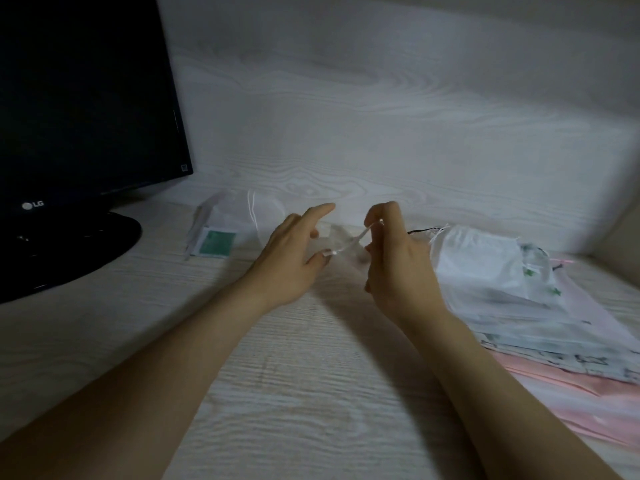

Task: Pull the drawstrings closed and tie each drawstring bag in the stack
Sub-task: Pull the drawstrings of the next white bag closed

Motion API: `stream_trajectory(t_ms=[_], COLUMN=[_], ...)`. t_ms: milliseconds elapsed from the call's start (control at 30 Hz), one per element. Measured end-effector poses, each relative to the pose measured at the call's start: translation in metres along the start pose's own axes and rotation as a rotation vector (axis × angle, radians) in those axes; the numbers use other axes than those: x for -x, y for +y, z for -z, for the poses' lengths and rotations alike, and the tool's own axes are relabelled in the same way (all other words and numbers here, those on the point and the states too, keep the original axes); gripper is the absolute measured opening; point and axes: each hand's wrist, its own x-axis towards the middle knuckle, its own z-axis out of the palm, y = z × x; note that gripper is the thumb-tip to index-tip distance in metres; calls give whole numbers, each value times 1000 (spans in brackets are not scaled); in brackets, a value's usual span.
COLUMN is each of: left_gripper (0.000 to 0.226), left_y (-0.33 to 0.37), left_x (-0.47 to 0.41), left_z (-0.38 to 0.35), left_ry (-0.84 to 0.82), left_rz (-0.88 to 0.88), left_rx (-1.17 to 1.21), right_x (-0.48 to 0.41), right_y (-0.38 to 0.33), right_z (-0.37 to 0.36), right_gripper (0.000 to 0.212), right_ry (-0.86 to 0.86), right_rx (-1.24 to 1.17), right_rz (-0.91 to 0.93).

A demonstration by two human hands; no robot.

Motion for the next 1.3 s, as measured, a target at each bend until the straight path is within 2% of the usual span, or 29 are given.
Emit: stream_trajectory(t_ms=[67, 133, 200, 267, 367, 467, 567, 667, 733, 867, 933, 1033, 1133, 1200, 1300], left_gripper=[64, 49, 39, 39, 26, 27, 27, 30, 32, 37, 34, 40, 33, 29, 33], left_y=[-1, -4, -7, -6, 4, 13, 9, 8, 6, -7, -11, -16, -21, -32, -42], left_x=[0, -2, -7, -11, -15, -14, -17, -16, -17, -14, -12, -12, -11, -13, -14], left_z=[0, -1, -1, 2, 10, 19, 27, 32, 33, 35, 38, 39, 42, 45, 45], left_ry=[-47, -62, -52, -18, 96, 212, 291, 316, 350, 557, 632, 710, 794, 805, 683], left_rz=[-14, -22, 7, 59, 147, 294, 405, 533, 557, 386, 384, 394, 280, 236, 317], left_rx=[-4, 15, 88, 212, 500, 873, 982, 895, 752, 221, 5, -72, -124, -203, -428], right_x=[0, -2, -2, -1, -1, 0, 0, -2, -3, -12, -19, -30, -44, -49, -50], right_y=[-3, -7, -11, -15, -16, -12, -13, -20, -23, -24, -27, -38, -53, -62, -66], right_z=[1, 4, 6, 6, 3, -2, -13, -28, -36, -50, -55, -60, -70, -77, -86], right_gripper=[18, 14, 23, 40, 57, 61, 55, 51, 48, 35, 36, 42, 57, 65, 65], right_ry=[33, 100, 169, 204, 242, 228, 169, 51, -2, -81, -179, -350, -427, -448, -501], right_rx=[22, -48, -150, -229, -253, -213, -191, -256, -287, -225, -147, -33, 21, 33, 38], right_rz=[73, 86, 85, 67, 21, -37, -81, -98, -95, -134, -129, -71, -48, -43, -47])
